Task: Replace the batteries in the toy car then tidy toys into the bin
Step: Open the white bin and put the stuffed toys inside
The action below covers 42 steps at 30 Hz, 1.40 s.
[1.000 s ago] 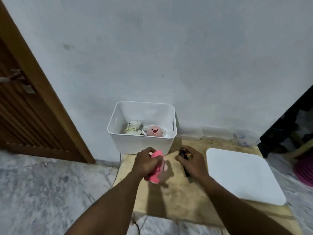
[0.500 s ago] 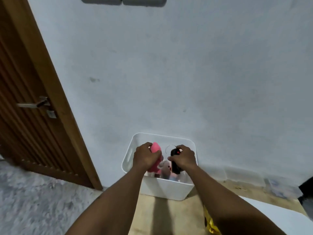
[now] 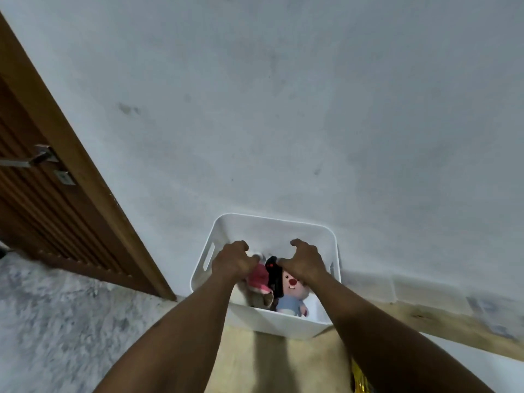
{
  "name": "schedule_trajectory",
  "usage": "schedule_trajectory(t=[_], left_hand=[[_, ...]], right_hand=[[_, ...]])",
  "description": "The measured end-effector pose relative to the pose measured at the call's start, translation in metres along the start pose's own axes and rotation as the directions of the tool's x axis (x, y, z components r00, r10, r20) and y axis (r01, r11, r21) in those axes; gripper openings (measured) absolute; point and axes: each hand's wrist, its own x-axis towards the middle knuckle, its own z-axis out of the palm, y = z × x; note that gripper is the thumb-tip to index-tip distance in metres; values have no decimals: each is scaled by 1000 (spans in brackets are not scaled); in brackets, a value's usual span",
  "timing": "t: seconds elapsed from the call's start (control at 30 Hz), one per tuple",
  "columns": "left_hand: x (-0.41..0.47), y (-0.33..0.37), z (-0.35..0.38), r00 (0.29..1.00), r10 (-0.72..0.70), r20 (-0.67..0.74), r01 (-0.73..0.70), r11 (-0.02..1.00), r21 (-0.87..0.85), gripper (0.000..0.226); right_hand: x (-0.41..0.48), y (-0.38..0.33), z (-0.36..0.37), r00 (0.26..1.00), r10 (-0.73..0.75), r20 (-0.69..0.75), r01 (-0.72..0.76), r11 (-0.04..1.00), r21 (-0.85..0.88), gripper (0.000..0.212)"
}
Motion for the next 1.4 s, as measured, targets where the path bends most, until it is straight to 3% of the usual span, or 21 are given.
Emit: schedule_trajectory(t=[0.17,0.33,0.6,0.8,0.93,1.07,1.2,1.3,1.4], left_hand=[[-20,13,-11,998,62,-33,-64,996,-56,45],[-61,41,-10,983,164,-80,-176,968,-177,30],[-133,91,30,946,323,-21,-321,931,-175,27],[-186,148,104,909,407,91,-389,906,-168,20],[-204,172,181,904,346,250,-300,932,-202,22],[-220,189,249,906,283,316,-248,958,-147,23],[-217,190,303,899,74,431,-46,996,-75,50],[-212,187,328,900,-37,435,49,999,-16,64],[-207,189,343,905,-103,414,111,994,4,62]], right_hand=[[-29,-7,-30,987,-60,-148,72,995,75,43],[-86,2,-71,930,-61,-363,127,978,163,16],[-173,81,-126,892,37,-450,12,994,106,15],[-209,186,-165,849,201,-488,-160,979,125,17],[-219,276,-184,827,333,-453,-310,942,125,20],[-222,372,-204,798,448,-402,-441,890,117,26],[-221,444,-216,762,547,-346,-543,831,119,42],[-213,480,-214,756,589,-285,-594,801,78,56],[-206,499,-207,754,622,-211,-632,775,29,56]])
